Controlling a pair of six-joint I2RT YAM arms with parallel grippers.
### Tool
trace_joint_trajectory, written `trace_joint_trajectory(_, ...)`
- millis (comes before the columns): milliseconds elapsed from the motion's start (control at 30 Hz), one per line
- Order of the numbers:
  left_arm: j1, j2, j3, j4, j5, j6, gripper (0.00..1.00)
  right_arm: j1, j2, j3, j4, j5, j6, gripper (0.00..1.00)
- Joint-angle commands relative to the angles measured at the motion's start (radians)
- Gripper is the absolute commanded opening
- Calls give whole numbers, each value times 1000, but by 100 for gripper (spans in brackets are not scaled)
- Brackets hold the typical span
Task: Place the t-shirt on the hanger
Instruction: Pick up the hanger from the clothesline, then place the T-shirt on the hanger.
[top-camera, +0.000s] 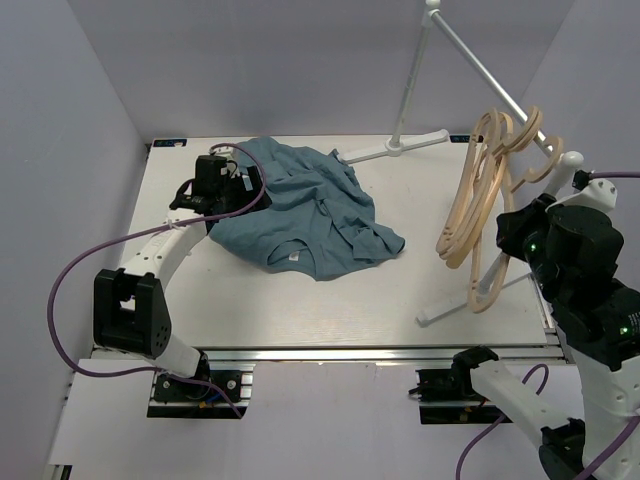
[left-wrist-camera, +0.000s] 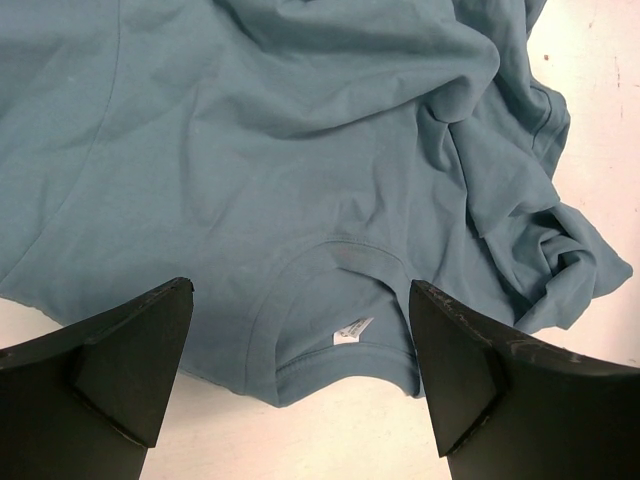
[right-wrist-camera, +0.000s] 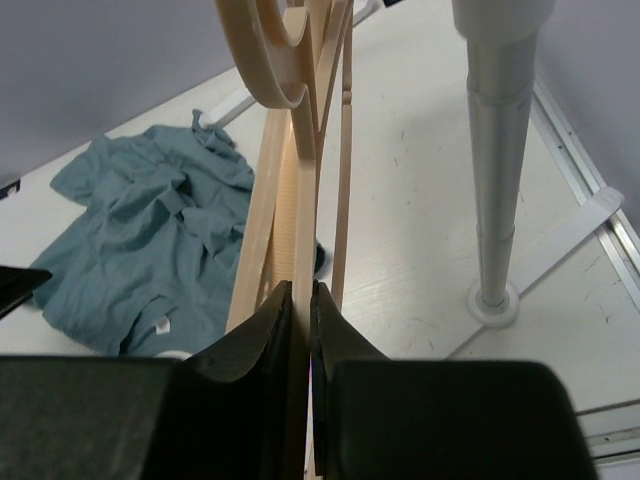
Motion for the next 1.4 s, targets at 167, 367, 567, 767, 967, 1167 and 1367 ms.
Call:
trace_joint_trajectory(167, 3, -10, 5, 18, -17, 10, 98, 1, -37, -28, -87, -42, 23, 0)
trace_joint_trajectory(367, 1, -3, 8, 19, 4, 10, 98, 0, -85, -110, -184, -45, 75, 0)
trace_joint_trajectory(567, 3, -1, 8, 24, 17, 10, 98, 0, -125, -234, -239, -74, 115, 0)
trace_joint_trajectory(767, 3, 1, 8, 16, 27, 10, 98, 1, -151, -352, -195, -272, 51, 0)
trace_joint_trajectory(967, 1, -3, 3, 12, 47, 9, 98, 1, -189, -447, -109, -586, -83, 0)
trace_joint_trajectory(1167, 1, -1, 3, -4, 50, 6, 98, 1, -200, -498, -26, -737, -152, 0)
trace_joint_trajectory(1367, 1, -4, 2, -19, 47, 1, 98, 1, -192, -550, 58, -874, -239, 0)
